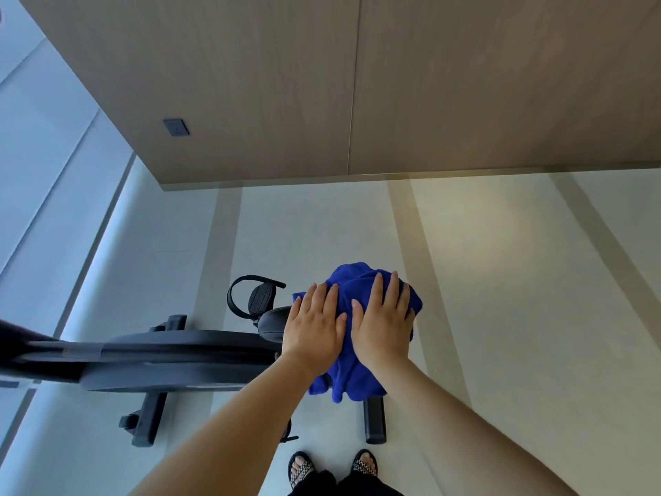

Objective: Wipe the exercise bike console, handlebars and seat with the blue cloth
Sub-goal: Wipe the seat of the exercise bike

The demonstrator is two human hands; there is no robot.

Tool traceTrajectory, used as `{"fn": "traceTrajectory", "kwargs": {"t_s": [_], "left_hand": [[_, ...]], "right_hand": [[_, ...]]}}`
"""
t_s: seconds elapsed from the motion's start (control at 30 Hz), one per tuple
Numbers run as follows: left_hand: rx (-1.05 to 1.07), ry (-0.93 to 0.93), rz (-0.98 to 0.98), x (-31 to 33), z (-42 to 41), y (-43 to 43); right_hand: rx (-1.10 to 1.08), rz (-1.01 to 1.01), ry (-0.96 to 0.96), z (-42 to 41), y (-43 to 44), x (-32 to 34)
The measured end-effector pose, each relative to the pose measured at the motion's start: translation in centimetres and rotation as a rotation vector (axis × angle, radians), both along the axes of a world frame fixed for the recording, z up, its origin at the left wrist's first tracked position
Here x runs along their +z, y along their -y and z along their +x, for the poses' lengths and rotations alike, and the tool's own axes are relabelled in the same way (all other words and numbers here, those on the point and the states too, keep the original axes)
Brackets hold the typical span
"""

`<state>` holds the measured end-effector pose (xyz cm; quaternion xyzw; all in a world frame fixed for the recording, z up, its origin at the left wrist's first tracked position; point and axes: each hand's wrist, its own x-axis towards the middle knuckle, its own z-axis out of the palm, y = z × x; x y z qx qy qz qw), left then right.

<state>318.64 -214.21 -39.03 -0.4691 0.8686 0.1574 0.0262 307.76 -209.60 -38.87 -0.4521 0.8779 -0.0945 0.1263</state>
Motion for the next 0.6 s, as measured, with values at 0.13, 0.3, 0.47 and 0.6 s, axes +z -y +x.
{"fn": "traceTrajectory", "kwargs": {"t_s": [0.13, 0.3, 0.47, 0.6], "left_hand": [[-0.018, 0.004, 0.015, 0.1, -0.2, 0.8], [0.003, 0.013, -0.022, 0.3, -0.5, 0.9], [0.136, 0.019, -0.016, 0.2, -1.4, 1.0], [0.336, 0.004, -0.093, 0.4, -3.2, 0.4]], "right_hand": [[0.005, 0.013, -0.004, -0.4, 0.5, 0.1], [0.049, 0.012, 0.029, -1.2, 1.1, 0.3], [0.243, 0.003, 0.024, -3.3, 3.0, 0.3], [0.475, 0.023, 0.067, -5.8, 4.9, 0.5]]}}
